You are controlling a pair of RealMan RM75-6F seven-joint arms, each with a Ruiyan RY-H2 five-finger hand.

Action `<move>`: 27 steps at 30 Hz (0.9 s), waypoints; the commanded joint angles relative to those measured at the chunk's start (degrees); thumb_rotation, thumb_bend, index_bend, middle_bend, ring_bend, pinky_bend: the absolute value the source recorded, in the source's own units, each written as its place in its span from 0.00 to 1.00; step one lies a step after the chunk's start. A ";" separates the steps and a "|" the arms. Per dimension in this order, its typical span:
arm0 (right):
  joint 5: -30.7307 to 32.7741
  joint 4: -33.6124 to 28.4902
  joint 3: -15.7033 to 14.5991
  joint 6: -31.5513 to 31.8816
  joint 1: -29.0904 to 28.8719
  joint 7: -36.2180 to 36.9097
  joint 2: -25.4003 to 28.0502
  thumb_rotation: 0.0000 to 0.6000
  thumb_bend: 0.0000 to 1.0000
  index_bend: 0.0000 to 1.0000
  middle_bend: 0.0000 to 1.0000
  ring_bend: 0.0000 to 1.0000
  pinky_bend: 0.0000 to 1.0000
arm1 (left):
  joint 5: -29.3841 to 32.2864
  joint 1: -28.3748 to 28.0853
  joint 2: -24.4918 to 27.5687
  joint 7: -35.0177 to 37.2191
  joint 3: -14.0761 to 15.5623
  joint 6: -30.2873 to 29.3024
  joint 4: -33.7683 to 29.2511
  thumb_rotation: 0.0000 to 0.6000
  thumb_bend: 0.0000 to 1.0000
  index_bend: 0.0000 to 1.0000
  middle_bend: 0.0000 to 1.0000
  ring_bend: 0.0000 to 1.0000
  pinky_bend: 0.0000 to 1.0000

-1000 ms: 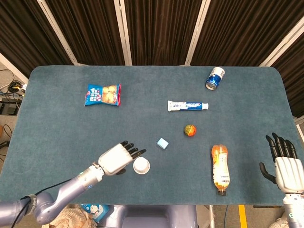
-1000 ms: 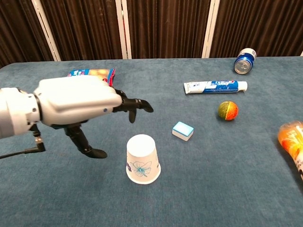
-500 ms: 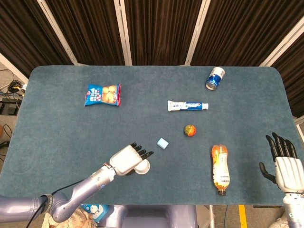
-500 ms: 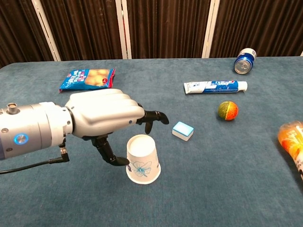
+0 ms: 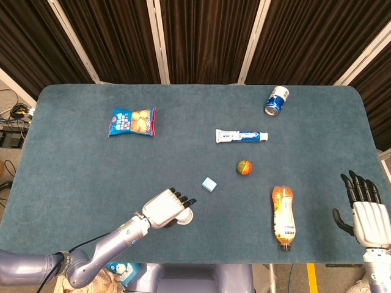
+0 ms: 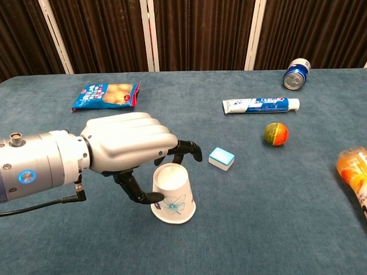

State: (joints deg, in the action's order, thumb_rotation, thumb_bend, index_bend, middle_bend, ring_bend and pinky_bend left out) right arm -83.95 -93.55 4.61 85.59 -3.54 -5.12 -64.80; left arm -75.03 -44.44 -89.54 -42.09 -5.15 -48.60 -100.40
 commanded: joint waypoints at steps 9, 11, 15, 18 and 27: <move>0.34 -0.34 0.09 0.08 0.18 0.22 0.16 1.00 0.39 0.00 0.00 0.00 0.06 | -0.01 -1.48 0.35 1.58 -1.97 -2.04 0.89 1.00 0.33 0.19 0.38 0.42 0.46; 0.49 -0.42 0.14 0.05 0.20 0.33 0.23 1.00 0.39 0.00 0.00 0.00 0.06 | 0.27 -2.27 -0.09 1.61 -3.01 -2.32 1.78 1.00 0.33 0.19 0.38 0.42 0.46; 0.81 -0.57 0.23 -0.10 0.24 0.68 0.33 1.00 0.39 0.00 0.00 0.00 0.06 | 0.95 -3.99 -2.16 1.99 -5.11 -2.82 4.49 1.00 0.33 0.19 0.38 0.42 0.46; 1.12 -0.76 0.35 -0.17 0.29 1.10 0.51 1.00 0.39 0.00 0.00 0.00 0.06 | 1.35 -5.59 -5.09 2.57 -6.80 -3.42 7.78 1.00 0.33 0.19 0.38 0.42 0.46; 2.18 -1.44 0.62 -0.75 0.44 2.96 1.32 1.00 0.39 0.00 0.00 0.00 0.06 | 3.73 -10.08 -13.48 1.94 -8.77 -2.88 18.06 1.00 0.33 0.19 0.38 0.42 0.46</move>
State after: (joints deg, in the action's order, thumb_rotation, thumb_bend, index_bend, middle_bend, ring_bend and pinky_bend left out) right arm -81.84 -94.92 5.20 84.90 -3.12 -2.25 -63.55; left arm -72.12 -53.28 -101.32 -39.82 -13.42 -51.86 -84.20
